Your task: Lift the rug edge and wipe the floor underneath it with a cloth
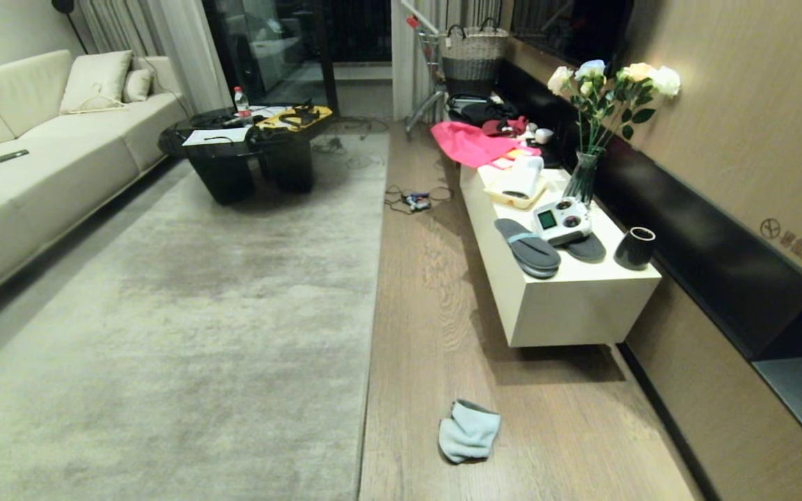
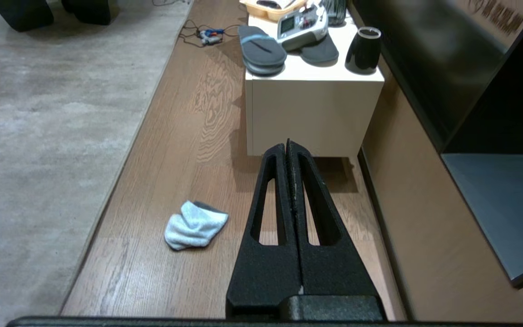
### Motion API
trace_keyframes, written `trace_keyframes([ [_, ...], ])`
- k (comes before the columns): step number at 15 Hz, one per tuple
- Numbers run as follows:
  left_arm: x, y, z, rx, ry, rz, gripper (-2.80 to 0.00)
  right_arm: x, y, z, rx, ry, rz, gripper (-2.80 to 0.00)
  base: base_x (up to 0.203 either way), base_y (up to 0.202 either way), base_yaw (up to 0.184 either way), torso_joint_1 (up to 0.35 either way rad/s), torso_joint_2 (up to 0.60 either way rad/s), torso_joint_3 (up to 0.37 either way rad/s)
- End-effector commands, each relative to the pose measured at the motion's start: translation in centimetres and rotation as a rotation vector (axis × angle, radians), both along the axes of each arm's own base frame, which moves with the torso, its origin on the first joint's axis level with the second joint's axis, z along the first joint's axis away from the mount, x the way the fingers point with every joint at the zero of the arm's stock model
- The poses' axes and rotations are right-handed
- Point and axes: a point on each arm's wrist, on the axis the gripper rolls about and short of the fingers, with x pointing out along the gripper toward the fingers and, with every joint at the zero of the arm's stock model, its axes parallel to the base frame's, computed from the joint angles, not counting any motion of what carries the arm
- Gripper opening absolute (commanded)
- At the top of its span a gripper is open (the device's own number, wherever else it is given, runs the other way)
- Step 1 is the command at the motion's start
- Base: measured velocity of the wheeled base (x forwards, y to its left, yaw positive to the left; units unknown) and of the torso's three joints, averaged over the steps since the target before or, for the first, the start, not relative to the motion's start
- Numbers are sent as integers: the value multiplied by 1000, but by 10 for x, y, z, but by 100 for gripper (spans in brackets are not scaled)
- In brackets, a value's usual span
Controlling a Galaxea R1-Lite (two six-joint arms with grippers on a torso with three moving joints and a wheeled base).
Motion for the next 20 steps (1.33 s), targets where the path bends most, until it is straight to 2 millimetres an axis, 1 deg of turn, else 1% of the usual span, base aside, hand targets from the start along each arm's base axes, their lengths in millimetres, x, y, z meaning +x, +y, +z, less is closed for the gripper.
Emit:
trace_keyframes([
  [1, 0, 0, 0, 0, 1, 2, -280, 0, 0, 0, 0, 0, 0, -280, 0, 0, 0, 52, -450, -403],
  [9, 0, 0, 0, 0, 0, 0, -280, 0, 0, 0, 4, 1, 0, -280, 0, 0, 0, 90, -472, -378],
  [20, 0, 0, 0, 0, -1, 0, -280, 0, 0, 0, 1, 0, 0, -280, 0, 0, 0, 178, -542, -362],
])
